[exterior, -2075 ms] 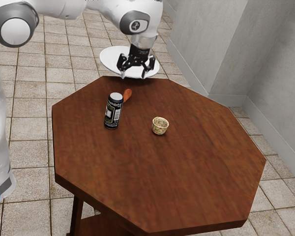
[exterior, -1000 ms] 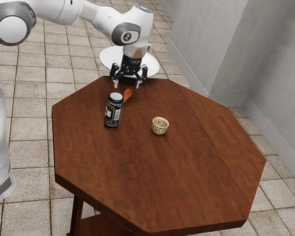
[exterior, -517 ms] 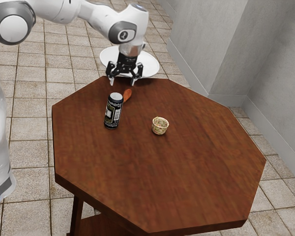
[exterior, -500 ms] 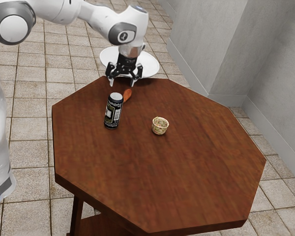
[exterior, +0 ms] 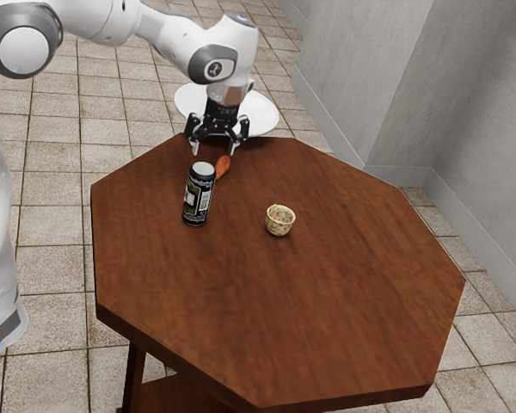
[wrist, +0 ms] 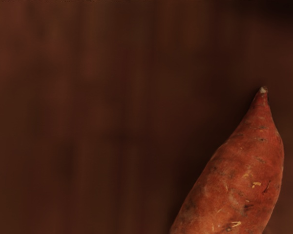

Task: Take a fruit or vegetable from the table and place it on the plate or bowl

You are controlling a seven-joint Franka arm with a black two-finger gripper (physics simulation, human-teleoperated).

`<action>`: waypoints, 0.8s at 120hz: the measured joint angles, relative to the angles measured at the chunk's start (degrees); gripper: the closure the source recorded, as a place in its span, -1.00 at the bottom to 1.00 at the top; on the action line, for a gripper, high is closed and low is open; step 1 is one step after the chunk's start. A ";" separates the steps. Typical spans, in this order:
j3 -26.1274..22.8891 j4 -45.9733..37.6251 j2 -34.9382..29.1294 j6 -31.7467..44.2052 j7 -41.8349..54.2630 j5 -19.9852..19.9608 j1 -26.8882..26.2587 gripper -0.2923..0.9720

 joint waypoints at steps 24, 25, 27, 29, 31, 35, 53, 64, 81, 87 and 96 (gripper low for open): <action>0.63 -0.49 0.03 0.99 0.10 0.34 0.42 -0.54; 0.64 -0.53 0.03 1.03 0.11 0.35 0.43 -0.54; 0.63 -0.61 0.03 1.10 0.12 0.37 0.45 -0.54; 0.65 -0.66 0.05 1.17 0.12 0.37 0.43 -0.54; 0.66 -0.73 0.07 1.24 0.13 0.39 0.42 -0.54; 0.65 -0.87 0.09 1.38 0.14 0.41 0.39 -0.54; 1.24 -1.35 0.09 1.92 0.19 0.69 -0.24 -0.54; 1.94 -1.63 0.04 2.28 0.22 0.82 0.12 -0.54; 2.08 -1.88 0.20 3.57 0.25 0.90 0.61 -0.54; 2.04 -1.88 0.32 4.14 0.26 0.91 0.48 -0.54; 2.01 -1.88 0.43 5.13 0.27 0.88 0.19 -0.54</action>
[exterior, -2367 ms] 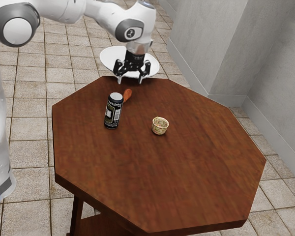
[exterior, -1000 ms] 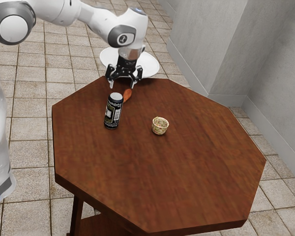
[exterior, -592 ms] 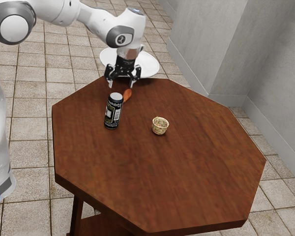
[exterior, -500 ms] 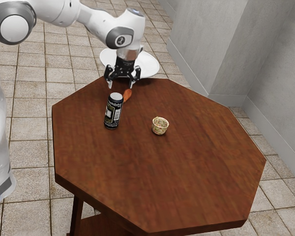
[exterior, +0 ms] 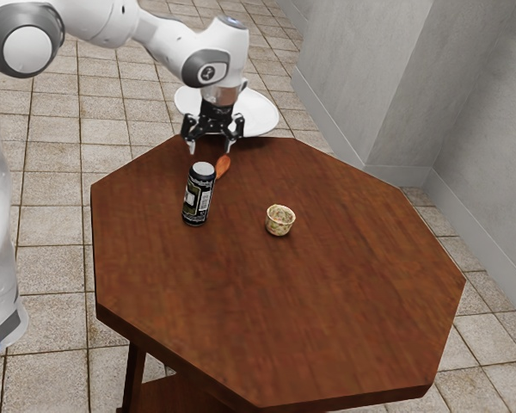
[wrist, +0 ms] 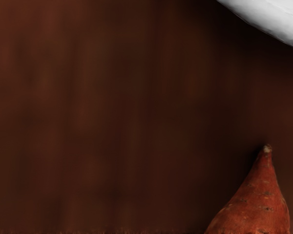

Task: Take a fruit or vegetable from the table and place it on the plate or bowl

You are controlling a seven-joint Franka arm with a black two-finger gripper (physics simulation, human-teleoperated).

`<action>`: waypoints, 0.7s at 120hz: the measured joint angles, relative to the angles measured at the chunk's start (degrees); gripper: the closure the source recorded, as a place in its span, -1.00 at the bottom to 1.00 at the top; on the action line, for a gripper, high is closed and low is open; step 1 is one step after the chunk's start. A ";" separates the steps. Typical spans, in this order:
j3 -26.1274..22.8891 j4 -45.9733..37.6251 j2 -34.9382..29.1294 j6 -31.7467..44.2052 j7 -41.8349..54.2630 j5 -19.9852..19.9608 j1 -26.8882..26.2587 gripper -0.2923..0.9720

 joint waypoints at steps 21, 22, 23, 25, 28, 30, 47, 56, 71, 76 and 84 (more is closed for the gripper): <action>-0.24 0.04 0.68 2.11 0.02 -0.16 -0.18 -0.54; -0.26 0.04 0.73 2.19 0.03 -0.17 -0.19 -0.54; -0.27 0.04 0.77 2.27 0.03 -0.19 -0.20 -0.54; -0.29 0.06 0.84 2.42 0.03 -0.22 -0.23 -0.54; -0.32 0.07 0.97 2.65 0.03 -0.26 -0.28 -0.54; -0.38 0.07 1.05 2.80 0.03 -0.29 -0.28 -0.54; -0.87 0.09 1.66 3.81 0.05 -0.47 -0.40 -0.54; -1.07 0.09 1.94 4.26 0.05 -0.54 -0.52 -0.54; -1.13 0.05 2.42 4.74 0.06 -0.61 -0.87 -0.54; -1.13 0.02 2.72 4.92 0.06 -0.62 -0.93 -0.54; -1.14 0.01 3.14 5.32 0.07 -0.63 -1.03 -0.54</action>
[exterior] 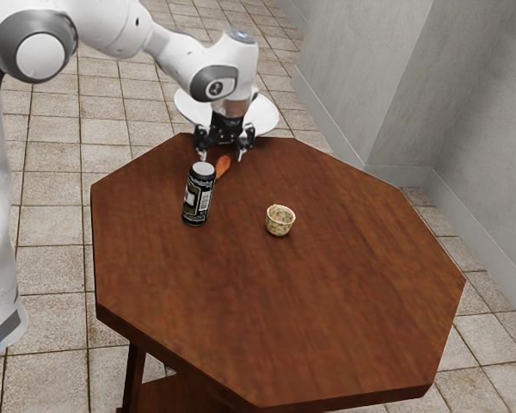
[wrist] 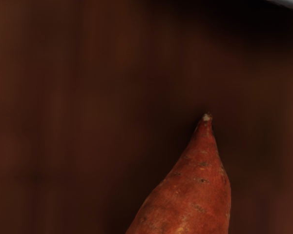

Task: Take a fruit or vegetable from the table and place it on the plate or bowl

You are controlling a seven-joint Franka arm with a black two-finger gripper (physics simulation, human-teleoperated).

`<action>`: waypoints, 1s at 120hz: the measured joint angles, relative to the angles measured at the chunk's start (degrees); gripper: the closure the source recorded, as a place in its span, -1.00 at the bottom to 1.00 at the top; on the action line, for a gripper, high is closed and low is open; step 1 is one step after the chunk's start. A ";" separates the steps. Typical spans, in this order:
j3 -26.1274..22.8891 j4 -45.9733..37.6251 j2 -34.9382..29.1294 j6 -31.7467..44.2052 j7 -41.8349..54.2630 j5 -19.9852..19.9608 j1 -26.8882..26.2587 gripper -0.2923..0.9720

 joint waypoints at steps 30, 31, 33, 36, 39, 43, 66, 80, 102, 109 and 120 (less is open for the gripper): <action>0.00 -0.01 0.93 0.96 0.01 -0.01 -0.42 -0.54; 0.00 -0.01 0.94 0.98 0.01 -0.01 -0.44 -0.54; 0.00 -0.01 0.94 1.02 0.02 -0.01 -0.47 -0.54; 0.00 -0.01 0.97 1.08 0.02 -0.01 -0.52 -0.54; 0.00 -0.01 0.99 1.13 0.02 -0.01 -0.56 -0.52; -0.01 -0.01 1.03 1.19 0.03 -0.01 -0.60 -0.49; -0.08 -0.24 1.12 1.33 0.05 0.04 -0.71 -0.32; -0.09 -0.23 1.07 1.31 0.05 0.06 -0.68 -0.15; -0.08 -0.25 1.03 1.24 0.06 0.13 -0.50 0.07; -0.08 -0.26 1.03 1.23 0.05 0.15 -0.42 0.14; -0.06 -0.26 1.03 1.21 0.04 0.19 -0.32 0.22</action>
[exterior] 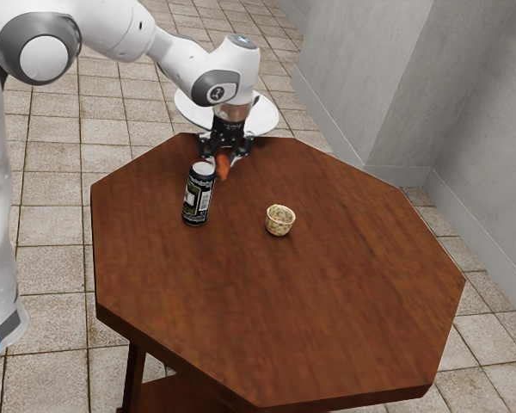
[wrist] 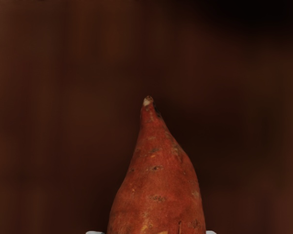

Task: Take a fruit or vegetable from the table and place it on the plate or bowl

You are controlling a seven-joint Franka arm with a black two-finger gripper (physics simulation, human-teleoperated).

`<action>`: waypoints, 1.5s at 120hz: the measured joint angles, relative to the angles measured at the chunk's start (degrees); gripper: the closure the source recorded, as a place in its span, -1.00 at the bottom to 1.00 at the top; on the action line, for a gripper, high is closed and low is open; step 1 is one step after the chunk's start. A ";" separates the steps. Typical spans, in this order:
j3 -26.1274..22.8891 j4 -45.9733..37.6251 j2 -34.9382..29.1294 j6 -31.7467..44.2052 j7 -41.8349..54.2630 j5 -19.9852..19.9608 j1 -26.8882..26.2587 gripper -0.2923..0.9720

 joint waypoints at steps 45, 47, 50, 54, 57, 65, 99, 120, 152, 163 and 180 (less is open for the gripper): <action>-1.21 2.40 -0.38 -0.03 -0.26 0.17 1.28 0.37; -1.25 2.60 -0.40 -0.03 -0.28 0.16 1.32 0.38; -1.46 2.95 -0.42 -0.02 -0.31 0.17 1.52 0.38; -1.71 3.38 -0.43 -0.02 -0.34 0.17 1.75 0.38; -1.85 3.72 -0.44 -0.02 -0.36 0.17 1.88 0.38; -2.33 4.64 -0.44 -0.01 -0.41 0.14 2.31 0.38; -4.93 8.05 -0.84 0.05 -0.60 -0.38 4.53 0.38; -5.48 10.50 -1.45 -0.14 -0.73 -0.36 4.61 0.38; -3.95 12.49 -1.33 -2.29 -0.99 -0.08 1.64 0.38; -2.93 12.90 -1.38 -4.22 -1.07 -0.04 0.09 0.38; -1.46 13.63 -1.31 -7.46 -1.15 0.04 -1.96 0.38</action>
